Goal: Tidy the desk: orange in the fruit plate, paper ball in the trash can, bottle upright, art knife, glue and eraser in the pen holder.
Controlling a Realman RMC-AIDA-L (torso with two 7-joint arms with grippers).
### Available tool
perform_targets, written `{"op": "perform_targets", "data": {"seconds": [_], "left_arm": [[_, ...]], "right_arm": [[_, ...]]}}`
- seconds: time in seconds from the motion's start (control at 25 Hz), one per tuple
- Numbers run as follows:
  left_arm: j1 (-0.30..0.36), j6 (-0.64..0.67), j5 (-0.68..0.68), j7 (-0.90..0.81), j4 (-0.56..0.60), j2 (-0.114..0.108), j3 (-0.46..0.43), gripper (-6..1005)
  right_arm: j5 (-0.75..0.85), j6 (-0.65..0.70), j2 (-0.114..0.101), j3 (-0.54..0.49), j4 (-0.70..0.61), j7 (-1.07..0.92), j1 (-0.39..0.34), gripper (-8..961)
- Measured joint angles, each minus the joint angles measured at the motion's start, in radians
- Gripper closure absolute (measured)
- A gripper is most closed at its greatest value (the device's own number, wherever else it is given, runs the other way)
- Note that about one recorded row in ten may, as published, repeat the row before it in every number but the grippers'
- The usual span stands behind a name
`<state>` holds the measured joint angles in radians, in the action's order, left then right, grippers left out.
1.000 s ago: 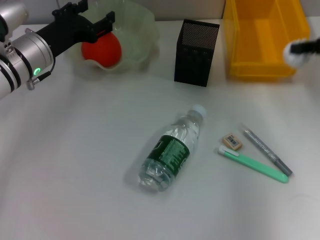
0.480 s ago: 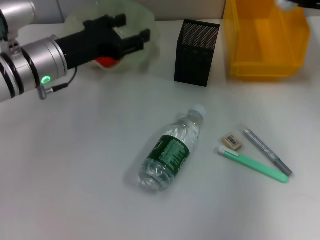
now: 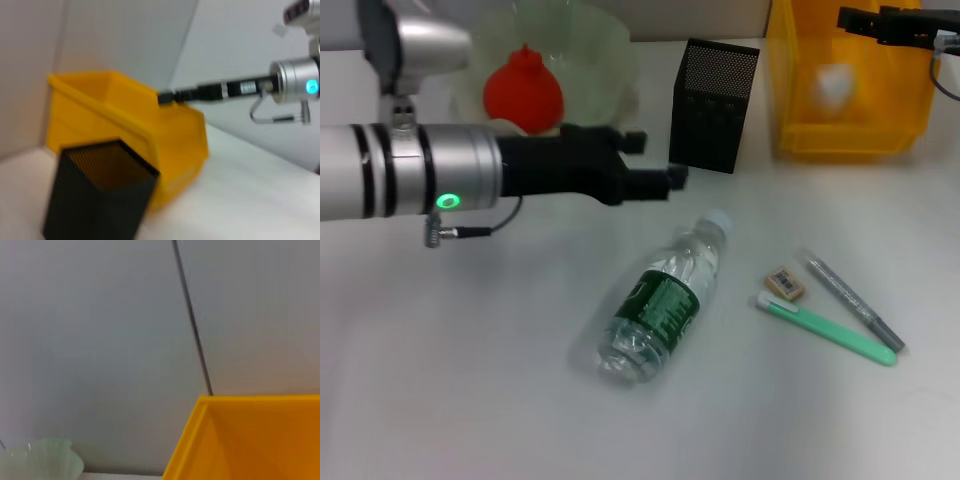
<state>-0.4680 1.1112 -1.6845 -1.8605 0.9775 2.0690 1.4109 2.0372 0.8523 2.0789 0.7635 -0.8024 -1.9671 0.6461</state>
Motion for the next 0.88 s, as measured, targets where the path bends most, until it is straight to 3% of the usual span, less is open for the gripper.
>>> {"op": "perform_targets", "data": {"seconds": [0.28,0.52,0.88], "left_arm": [[-0.099,-0.003,-0.159,-0.251,0.018,0.004,0.094,298],[-0.185,-0.027,-0.276,-0.452,0.016,0.007,0.099,304],[-0.306,-0.039,-0.468,-0.677,-0.015,0.011,0.165,313]], "right_arm": [[-0.112,0.007,-0.002,0.0,-0.012,0.06,-0.033,239],[-0.168,0.033,0.0,-0.002,-0.034,0.088,-0.058,240],[-0.261,0.237,-0.017,0.001,-0.232,-0.02,-0.14,240]]}}
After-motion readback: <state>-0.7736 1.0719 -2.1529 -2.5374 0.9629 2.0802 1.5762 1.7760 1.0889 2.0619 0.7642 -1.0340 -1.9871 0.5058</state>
